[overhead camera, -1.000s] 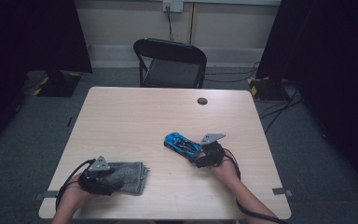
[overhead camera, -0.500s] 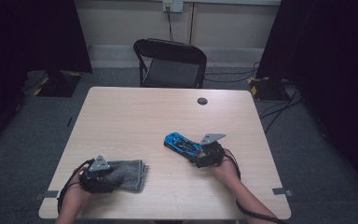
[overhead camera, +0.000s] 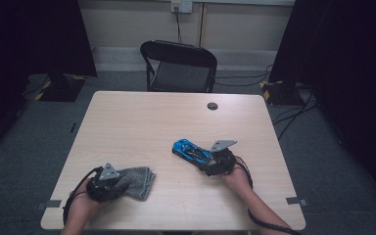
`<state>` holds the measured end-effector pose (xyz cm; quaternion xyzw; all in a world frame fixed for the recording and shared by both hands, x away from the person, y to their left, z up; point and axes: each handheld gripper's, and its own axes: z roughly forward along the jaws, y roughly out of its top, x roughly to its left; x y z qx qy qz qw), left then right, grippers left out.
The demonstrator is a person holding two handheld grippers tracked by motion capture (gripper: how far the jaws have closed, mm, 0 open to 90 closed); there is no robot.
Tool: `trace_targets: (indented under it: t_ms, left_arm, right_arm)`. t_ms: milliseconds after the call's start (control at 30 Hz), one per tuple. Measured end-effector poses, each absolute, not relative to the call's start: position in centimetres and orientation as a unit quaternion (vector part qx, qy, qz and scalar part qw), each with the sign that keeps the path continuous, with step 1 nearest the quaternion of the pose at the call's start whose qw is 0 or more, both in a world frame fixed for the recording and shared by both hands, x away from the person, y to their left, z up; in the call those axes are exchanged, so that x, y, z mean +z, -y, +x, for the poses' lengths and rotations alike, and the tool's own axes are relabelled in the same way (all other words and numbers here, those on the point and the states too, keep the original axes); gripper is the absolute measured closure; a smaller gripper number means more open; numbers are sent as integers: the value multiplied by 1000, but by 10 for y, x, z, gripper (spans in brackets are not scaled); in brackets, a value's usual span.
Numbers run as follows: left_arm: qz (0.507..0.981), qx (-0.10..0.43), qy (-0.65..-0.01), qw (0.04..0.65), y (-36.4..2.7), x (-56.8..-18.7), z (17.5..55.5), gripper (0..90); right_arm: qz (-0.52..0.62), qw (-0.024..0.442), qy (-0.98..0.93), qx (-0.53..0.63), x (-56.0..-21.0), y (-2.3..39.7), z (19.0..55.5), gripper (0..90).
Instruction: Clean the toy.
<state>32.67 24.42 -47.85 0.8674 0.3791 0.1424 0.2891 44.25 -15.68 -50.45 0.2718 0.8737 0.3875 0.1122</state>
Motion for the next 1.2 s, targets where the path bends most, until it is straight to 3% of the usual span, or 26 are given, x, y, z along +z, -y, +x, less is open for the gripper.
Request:
trace_targets:
  t_ms: [133,300,533,867,1200]
  left_arm:
    - [859,128,-409,281,-240,-475,328,726]
    - [825,89,-449,332,-243,-465,333,738]
    - [812,101,-433,377,-225,-444,337,735]
    - [817,96,-407,396,-160,-434,377,734]
    - [839,91,-389,370,-88,-432,422,729]
  right_arm:
    - [272,112,-874,388,-504,157,443,240]
    - [272,112,-874,388,-504,157,443,240]
    - [272,112,-874,388,-504,157,443,240]
    - [272,112,-874,388,-504,157,443,240]
    - [272,112,-874,387,-504,157,443,240]
